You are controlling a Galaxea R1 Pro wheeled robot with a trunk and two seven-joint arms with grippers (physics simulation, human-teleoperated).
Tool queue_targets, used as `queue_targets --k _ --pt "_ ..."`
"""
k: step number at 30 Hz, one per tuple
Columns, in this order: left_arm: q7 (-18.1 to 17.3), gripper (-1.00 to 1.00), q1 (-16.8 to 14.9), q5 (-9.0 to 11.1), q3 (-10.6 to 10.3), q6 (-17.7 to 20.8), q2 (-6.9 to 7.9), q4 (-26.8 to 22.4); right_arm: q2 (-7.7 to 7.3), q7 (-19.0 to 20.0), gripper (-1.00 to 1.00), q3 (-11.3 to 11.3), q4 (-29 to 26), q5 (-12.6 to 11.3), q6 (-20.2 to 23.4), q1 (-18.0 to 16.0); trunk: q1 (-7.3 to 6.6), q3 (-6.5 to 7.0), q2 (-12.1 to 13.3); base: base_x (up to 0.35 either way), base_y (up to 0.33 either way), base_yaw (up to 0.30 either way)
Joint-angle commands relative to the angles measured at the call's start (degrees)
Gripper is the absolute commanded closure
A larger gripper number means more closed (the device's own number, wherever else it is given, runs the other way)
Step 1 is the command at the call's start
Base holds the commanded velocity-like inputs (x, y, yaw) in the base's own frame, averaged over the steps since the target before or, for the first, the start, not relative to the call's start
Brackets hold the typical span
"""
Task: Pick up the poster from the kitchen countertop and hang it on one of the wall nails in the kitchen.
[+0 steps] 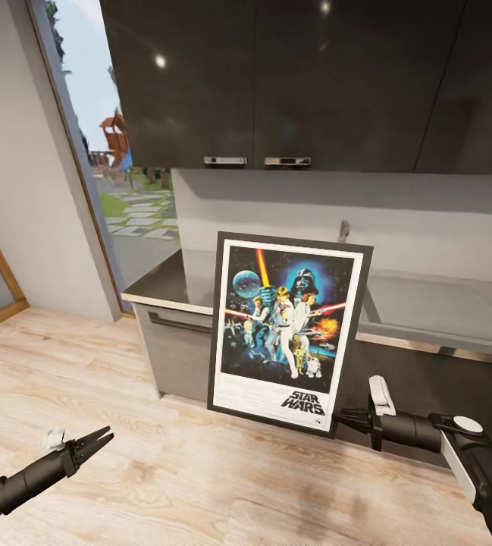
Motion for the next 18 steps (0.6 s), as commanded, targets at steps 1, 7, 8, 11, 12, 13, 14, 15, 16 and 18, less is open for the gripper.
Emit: queue_targets --k 1,7,8,11,12,13,14,15,16,18 --pt "-0.1 -1.0 -0.1 0.1 0.0 -0.4 0.01 0.1 -0.01 0.3 1.0 0.0 0.0 -0.2 0.8 0.0 -0.21 0.1 0.4 0.0 0.0 0.0" --pt "-0.1 -1.0 -0.1 0.1 0.0 -0.4 0.01 0.1 -0.01 0.3 1.0 0.0 0.0 -0.2 0.8 0.0 -1.53 1.17 2.8 0.0 0.0 0.0" --pt "-0.1 -1.0 -0.1 0.1 0.0 -0.4 0.01 0.1 -0.01 0.3 1.0 0.0 0.0 -0.2 0.7 0.0 -1.75 1.35 3.2 0.0 0.0 0.0" --pt "-0.1 -1.0 -0.1 0.1 0.0 -0.4 0.01 0.1 -0.01 0.3 1.0 -0.1 0.0 -0.3 0.7 0.0 -2.41 1.89 4.4 0.0 0.0 0.0" --pt "-0.1 -1.0 -0.1 0.1 0.0 -0.4 0.01 0.1 -0.01 0.3 1.0 -0.1 0.0 -0.3 0.7 0.0 -2.63 2.07 4.8 0.0 0.0 0.0" --pt "-0.1 -1.0 -0.1 0.1 0.0 -0.4 0.01 0.1 -0.01 0.3 1.0 -0.1 0.0 -0.3 0.7 0.0 -2.85 2.25 5.2 0.0 0.0 0.0" --pt "-0.1 -1.0 -0.1 0.1 0.0 -0.4 0.01 0.1 -0.01 0.3 1.0 -0.1 0.0 -0.3 0.7 0.0 -3.07 2.43 5.6 0.0 0.0 0.0" --pt "-0.1 -1.0 -0.1 0.1 0.0 -0.4 0.01 0.1 -0.01 0.3 1.0 -0.1 0.1 -0.3 0.7 0.0 -3.29 2.61 6.0 0.0 0.0 0.0" --pt "-0.1 -1.0 -0.1 0.1 0.0 -0.4 0.01 0.1 -0.01 0.3 1.0 -0.1 0.1 -0.3 0.7 0.0 -3.51 2.79 6.4 0.0 0.0 0.0" --pt "-0.1 -1.0 -0.1 0.1 -0.1 -0.4 0.01 0.1 -0.01 0.3 1.0 -0.1 0.1 -0.3 0.7 0.0 -3.95 3.15 7.2 0.0 0.0 0.0"
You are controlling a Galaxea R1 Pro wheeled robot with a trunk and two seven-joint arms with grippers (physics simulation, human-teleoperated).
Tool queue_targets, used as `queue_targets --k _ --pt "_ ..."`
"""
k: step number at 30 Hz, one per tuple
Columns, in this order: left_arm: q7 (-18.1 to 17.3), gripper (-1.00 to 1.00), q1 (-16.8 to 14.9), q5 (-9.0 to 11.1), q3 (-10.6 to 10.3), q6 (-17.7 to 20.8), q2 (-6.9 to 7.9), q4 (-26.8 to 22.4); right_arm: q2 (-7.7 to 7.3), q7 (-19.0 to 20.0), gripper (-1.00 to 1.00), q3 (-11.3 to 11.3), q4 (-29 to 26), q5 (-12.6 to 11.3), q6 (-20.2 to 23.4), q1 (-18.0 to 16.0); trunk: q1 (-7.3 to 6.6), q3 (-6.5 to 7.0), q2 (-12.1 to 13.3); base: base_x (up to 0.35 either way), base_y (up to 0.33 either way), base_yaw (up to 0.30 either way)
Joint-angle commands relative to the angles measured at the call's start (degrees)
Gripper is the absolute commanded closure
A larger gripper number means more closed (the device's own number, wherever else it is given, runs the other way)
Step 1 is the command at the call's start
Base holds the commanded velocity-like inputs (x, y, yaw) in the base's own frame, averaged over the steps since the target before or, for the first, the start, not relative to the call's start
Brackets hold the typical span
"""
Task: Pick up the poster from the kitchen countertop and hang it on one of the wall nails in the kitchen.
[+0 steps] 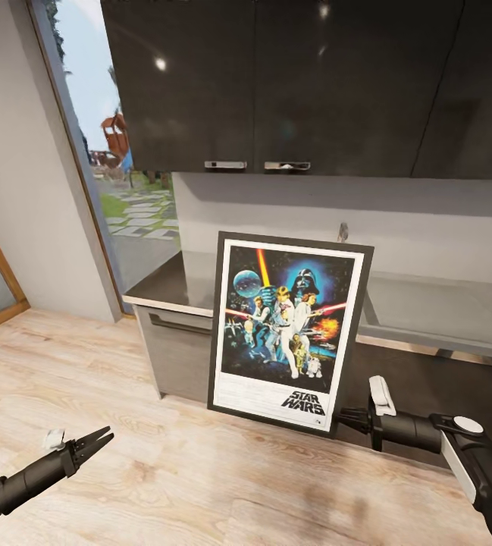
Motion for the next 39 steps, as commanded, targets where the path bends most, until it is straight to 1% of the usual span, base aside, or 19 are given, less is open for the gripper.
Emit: queue_targets --k 1,18,23,34,39 --pt "-0.1 -1.0 -0.1 0.1 -0.1 -0.4 -0.01 0.1 -0.01 0.3 1.0 0.0 0.0 -0.2 0.8 0.0 -0.21 0.09 0.3 0.0 0.0 0.0" --pt "-0.1 -1.0 -0.1 0.1 -0.1 -0.4 -0.08 0.1 -0.01 0.3 1.0 0.0 0.0 -0.3 0.8 0.0 -3.94 3.14 7.2 0.0 0.0 0.0" --pt "-0.1 -1.0 -0.1 0.1 -0.1 -0.4 -0.08 0.1 -0.01 0.3 1.0 -0.1 0.0 -1.6 0.8 0.0 -5.04 4.04 9.2 0.0 0.0 0.0" --pt "-0.1 -1.0 -0.1 0.1 -0.1 -0.4 -0.08 0.1 -0.01 0.3 1.0 -0.1 0.0 -2.1 0.8 0.0 -7.46 6.02 13.6 0.0 0.0 0.0" --pt "-0.1 -1.0 -0.1 0.1 -0.1 -0.4 -0.08 0.1 -0.01 0.3 1.0 0.0 0.0 -2.1 0.8 0.0 -7.46 6.02 13.6 0.0 0.0 0.0"
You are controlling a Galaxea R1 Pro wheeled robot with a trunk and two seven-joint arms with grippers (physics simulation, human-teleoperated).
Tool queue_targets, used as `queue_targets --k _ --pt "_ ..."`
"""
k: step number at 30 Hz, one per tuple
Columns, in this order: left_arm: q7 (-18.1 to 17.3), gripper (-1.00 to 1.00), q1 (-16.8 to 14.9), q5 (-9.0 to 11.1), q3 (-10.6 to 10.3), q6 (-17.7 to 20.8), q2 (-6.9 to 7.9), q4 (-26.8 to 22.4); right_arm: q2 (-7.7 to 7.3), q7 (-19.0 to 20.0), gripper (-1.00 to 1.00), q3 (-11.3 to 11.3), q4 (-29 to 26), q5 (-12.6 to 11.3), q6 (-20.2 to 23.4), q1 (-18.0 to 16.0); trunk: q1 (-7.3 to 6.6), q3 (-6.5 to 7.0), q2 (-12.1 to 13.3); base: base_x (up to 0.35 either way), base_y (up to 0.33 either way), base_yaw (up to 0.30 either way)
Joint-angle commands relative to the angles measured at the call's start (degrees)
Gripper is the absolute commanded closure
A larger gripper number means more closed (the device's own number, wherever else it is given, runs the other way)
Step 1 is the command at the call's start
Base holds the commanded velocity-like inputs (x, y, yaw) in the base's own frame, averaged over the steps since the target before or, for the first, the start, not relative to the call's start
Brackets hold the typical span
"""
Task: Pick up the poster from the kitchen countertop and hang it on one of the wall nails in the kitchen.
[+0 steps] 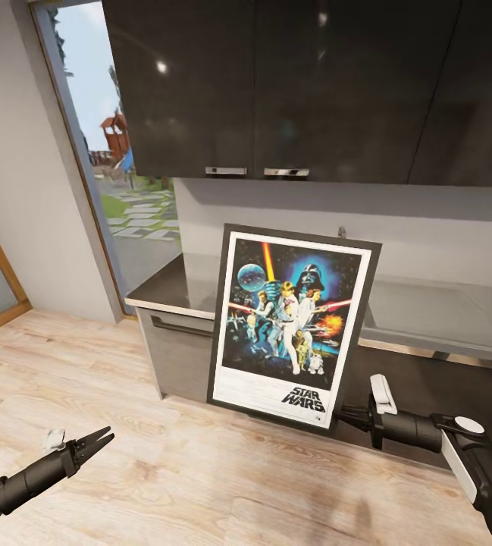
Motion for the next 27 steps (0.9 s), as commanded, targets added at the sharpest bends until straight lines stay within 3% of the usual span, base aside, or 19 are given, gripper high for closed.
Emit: queue_targets --k 1,15,27 --pt "-0.1 -1.0 -0.1 0.1 0.0 -0.4 0.01 0.1 -0.01 0.3 1.0 0.0 0.0 -0.2 0.8 -0.1 0.04 -0.13 -0.1 0.0 0.0 0.0" --pt "-0.1 -1.0 -0.1 0.1 0.0 -0.4 0.01 0.1 -0.01 0.3 1.0 0.0 0.0 -0.2 0.7 -0.1 0.04 -0.13 -0.1 0.0 0.0 0.009" --pt "-0.1 -1.0 -0.1 0.1 0.1 -0.4 0.01 0.1 -0.01 0.3 1.0 0.1 -0.1 -0.1 0.5 -0.1 0.04 -0.13 -0.1 0.0 0.001 0.237"
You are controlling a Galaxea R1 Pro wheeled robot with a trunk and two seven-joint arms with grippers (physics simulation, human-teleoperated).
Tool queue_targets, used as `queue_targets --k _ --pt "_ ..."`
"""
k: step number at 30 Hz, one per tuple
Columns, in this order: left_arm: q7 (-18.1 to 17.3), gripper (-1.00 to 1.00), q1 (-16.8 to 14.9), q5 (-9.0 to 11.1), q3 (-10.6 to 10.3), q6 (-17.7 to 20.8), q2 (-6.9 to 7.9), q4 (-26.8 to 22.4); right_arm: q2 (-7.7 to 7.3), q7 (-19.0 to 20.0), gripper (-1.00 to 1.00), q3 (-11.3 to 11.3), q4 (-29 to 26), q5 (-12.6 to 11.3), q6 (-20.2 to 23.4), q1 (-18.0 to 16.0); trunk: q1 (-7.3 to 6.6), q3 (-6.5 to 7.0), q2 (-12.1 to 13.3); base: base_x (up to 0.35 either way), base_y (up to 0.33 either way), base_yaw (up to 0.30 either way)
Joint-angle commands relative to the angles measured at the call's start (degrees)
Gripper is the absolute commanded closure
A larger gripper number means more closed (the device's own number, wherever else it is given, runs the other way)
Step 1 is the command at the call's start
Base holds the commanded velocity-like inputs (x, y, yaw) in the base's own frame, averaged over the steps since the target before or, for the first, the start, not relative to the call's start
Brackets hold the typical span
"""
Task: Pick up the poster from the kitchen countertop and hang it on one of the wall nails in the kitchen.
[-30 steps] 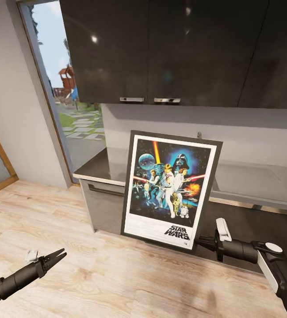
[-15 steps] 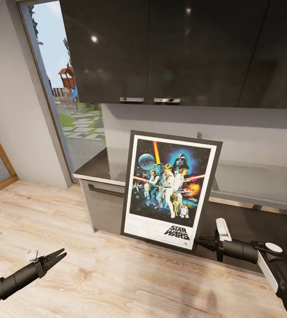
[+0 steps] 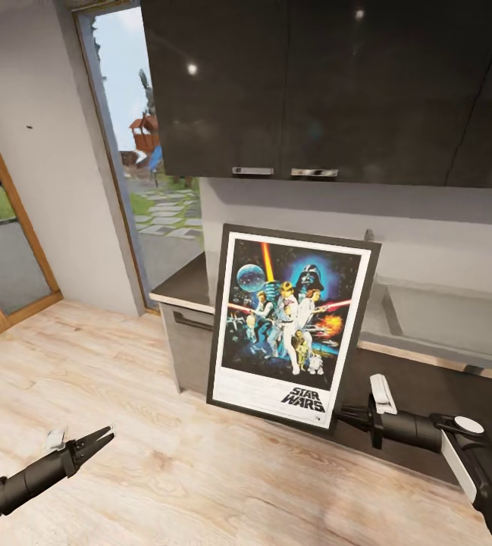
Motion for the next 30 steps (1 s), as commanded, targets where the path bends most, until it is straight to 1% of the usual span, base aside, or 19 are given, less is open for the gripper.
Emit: queue_targets --k 1,7,21,23,27,28,30 --pt "-0.1 -1.0 -0.1 0.1 0.0 -0.4 0.0 0.1 -0.02 0.3 1.0 0.0 0.0 -0.2 0.8 0.0 0.04 -0.13 -0.1 0.0 0.027 0.287" --pt "-0.1 -1.0 -0.1 0.1 0.0 -0.4 0.0 0.1 -0.02 0.3 1.0 0.1 0.0 -0.2 0.7 0.0 0.04 -0.13 -0.1 0.0 0.172 0.289" --pt "-0.1 -1.0 -0.1 0.1 0.0 -0.4 0.0 0.1 -0.02 0.3 1.0 0.2 0.0 -0.2 0.7 0.0 0.04 -0.13 -0.1 0.0 0.279 0.289" --pt "-0.1 -1.0 -0.1 0.1 0.0 -0.4 0.0 0.1 -0.02 0.3 1.0 0.1 0.0 -0.2 0.7 0.0 0.04 -0.13 -0.1 0.0 0.293 0.17" --pt "-0.1 -1.0 -0.1 0.1 0.0 -0.4 0.0 2.5 -0.02 0.3 1.0 0.1 0.0 -0.3 0.7 0.0 0.04 -0.13 -0.1 0.0 0.293 0.066" --pt "0.3 -1.0 -0.1 0.2 0.0 -0.5 -0.02 3.6 -0.02 0.3 1.0 0.2 0.0 -0.2 0.8 0.0 0.04 -0.13 -0.1 0.0 0.293 0.016" --pt "1.3 -1.0 -0.1 0.2 0.0 -0.5 -0.29 3.9 -0.02 0.3 1.0 0.2 0.0 -0.2 0.8 0.0 0.04 -0.13 -0.1 0.0 0.293 0.012"
